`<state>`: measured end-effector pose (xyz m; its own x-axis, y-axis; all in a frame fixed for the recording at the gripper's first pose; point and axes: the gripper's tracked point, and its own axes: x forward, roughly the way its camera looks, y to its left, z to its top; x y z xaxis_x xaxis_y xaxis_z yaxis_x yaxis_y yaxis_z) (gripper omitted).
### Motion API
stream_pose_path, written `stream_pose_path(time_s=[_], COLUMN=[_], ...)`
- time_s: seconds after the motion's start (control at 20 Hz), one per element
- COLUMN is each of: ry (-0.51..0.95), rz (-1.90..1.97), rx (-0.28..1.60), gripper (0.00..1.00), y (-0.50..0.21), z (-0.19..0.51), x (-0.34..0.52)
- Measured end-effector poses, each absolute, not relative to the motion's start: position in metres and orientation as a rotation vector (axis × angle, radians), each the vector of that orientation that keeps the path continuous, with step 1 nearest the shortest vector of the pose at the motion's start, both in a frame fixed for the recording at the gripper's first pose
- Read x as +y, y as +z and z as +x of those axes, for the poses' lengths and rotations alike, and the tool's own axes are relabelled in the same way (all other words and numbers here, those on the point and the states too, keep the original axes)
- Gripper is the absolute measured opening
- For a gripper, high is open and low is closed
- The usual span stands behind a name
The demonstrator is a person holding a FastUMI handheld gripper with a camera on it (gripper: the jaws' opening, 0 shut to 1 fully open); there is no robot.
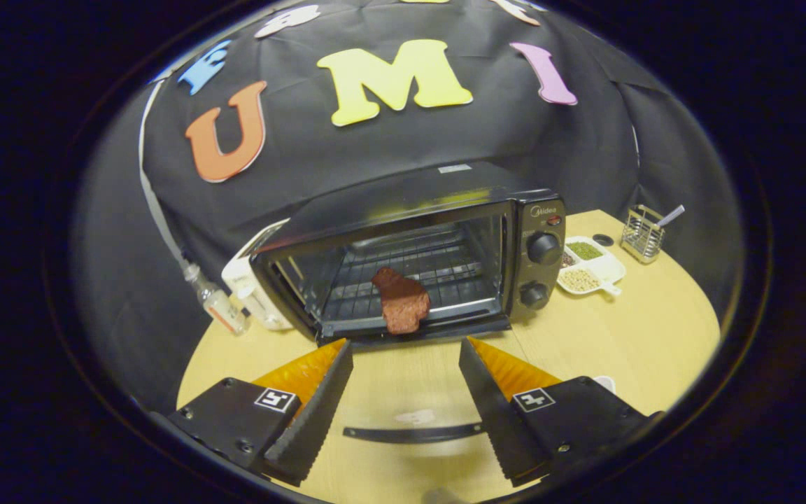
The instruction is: Open the toaster oven, put the food inside, and close the toaster oven door.
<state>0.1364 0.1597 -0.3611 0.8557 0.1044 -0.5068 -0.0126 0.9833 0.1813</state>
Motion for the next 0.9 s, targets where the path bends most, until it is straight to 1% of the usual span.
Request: stream_pose_path(time_s=[0.25, 0.5, 0.7, 0.9], ry=[0.091, 0.113, 0.099, 0.078], rz=[0.111, 0.034, 0.027, 0.031], rx=[0.611, 0.692, 0.759, 0.781], gripper=[0.98, 0.98, 0.98, 0.98], y=[-0.382, -0.421, -0.456, -0.476], z=[0.084, 0.046, 0.043, 0.06], x=[0.155, 0.151, 0.15, 0.149])
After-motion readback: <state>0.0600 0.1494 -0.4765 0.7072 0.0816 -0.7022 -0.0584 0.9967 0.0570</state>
